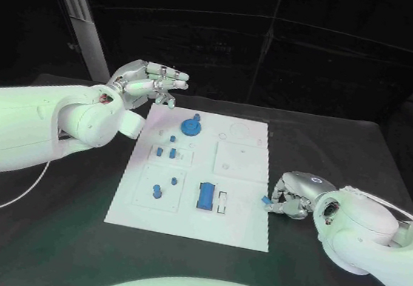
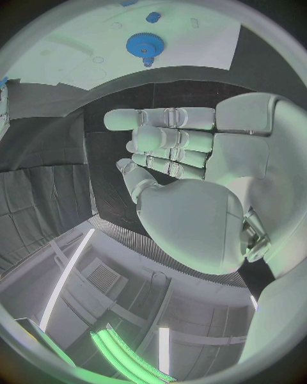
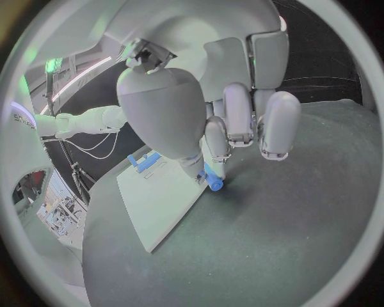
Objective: Assemble the parts on the task board
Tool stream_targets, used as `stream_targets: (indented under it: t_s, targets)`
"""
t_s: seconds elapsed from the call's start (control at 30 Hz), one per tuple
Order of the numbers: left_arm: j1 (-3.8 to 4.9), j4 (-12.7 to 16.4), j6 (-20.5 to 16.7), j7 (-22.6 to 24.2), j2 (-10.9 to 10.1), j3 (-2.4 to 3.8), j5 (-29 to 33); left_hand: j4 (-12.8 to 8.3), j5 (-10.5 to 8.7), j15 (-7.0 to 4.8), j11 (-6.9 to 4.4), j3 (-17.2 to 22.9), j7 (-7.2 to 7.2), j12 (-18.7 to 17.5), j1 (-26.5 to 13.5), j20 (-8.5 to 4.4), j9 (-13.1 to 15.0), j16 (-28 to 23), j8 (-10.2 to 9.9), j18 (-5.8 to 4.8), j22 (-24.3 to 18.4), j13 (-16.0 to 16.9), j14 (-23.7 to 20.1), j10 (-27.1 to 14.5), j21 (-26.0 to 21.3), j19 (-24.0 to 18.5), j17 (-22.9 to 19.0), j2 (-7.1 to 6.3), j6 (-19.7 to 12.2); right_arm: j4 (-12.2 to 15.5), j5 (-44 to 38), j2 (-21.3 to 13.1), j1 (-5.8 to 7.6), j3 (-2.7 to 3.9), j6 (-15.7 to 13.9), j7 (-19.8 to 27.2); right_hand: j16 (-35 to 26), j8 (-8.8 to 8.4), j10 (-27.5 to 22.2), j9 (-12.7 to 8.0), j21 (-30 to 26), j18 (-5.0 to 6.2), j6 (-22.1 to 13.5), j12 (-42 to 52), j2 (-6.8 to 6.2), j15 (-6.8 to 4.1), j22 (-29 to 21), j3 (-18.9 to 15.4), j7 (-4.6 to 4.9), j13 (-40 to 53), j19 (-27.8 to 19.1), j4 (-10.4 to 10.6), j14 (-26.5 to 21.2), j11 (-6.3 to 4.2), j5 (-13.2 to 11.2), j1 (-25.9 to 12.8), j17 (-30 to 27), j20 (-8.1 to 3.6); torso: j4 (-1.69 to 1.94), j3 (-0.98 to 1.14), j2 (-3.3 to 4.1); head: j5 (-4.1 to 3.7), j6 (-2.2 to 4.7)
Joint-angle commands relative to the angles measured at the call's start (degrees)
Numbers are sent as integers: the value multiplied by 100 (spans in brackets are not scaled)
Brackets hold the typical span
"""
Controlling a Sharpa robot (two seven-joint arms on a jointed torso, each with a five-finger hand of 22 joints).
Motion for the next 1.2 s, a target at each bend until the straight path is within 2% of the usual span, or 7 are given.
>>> stream_targets:
  t_s: [0.03,0.2,0.5,0.87,0.97,1.07,1.2]
  targets:
    - [6,-3,67,16,2,2,18,-30,36,3,-3,-4,6,31,-8,23,10,-11,37,37,-5,-4,-51,-26,-22,-27,0,17,-38,114,416,-100,7,2,-393,131,-6,-67,56,66,-4,-1,55,-9,113,-15,11,586,-32,26,21,-184,427,-46,-14,35,640,-22,1,-5,-3,-7,8]
    - [5,-11,74,11,17,-1,18,-30,36,3,-3,-4,6,31,-8,23,10,-11,37,37,-5,-4,-51,-26,-22,-27,0,17,-38,241,870,-194,11,5,-718,270,-6,-142,70,117,-2,2,91,-3,-153,7,24,1187,-30,51,24,-125,429,-39,20,-286,650,-27,6,-6,-2,3,9]
    - [4,-11,84,0,22,-8,18,-30,36,3,-3,-4,6,31,-8,23,10,-11,37,37,-5,-4,-51,-26,-22,-27,0,17,-38,270,1289,-96,13,6,-1090,357,-3,-217,83,182,0,-4,115,-2,-423,8,42,1818,-15,73,28,-61,433,-21,80,-652,663,-11,-2,-6,6,29,-10]
    - [4,-4,101,-14,48,-12,18,-30,36,3,-3,-4,6,31,-8,23,10,-11,37,37,-5,-4,-51,-26,-22,-27,0,17,-38,59,2039,490,13,5,-983,343,9,-228,116,245,10,-7,188,37,-599,8,66,2027,-25,111,38,129,439,-25,120,-1098,685,-7,9,-8,7,31,-13]
    - [4,-2,102,-15,49,-12,18,-30,36,3,-3,-4,6,31,-8,23,10,-11,37,37,-5,-4,-51,-26,-22,-27,0,17,-38,-9,2199,633,13,5,-900,280,12,-220,124,267,14,-9,215,47,-642,2,76,2056,-34,121,42,159,440,-32,222,-1191,690,-10,8,-9,6,32,-13]
    - [4,2,102,-15,49,-12,18,-30,36,3,-3,-4,6,31,-8,23,10,-11,37,37,-5,-4,-51,-26,-22,-27,0,17,-38,-66,2309,760,13,4,-846,217,14,-205,135,303,19,-10,253,55,-698,-5,86,2042,-45,131,48,194,441,-41,510,-1317,695,-16,0,-11,3,36,-18]
    - [5,5,104,-16,50,-13,18,-30,36,3,-3,-4,6,31,-8,23,10,-11,37,37,-5,-4,-51,-26,-22,-27,0,17,-38,-125,2379,906,13,4,-783,145,25,-184,150,331,34,-15,293,78,-706,-13,115,2025,-58,148,60,215,445,-50,610,-1385,712,-21,-10,-8,5,48,-24]
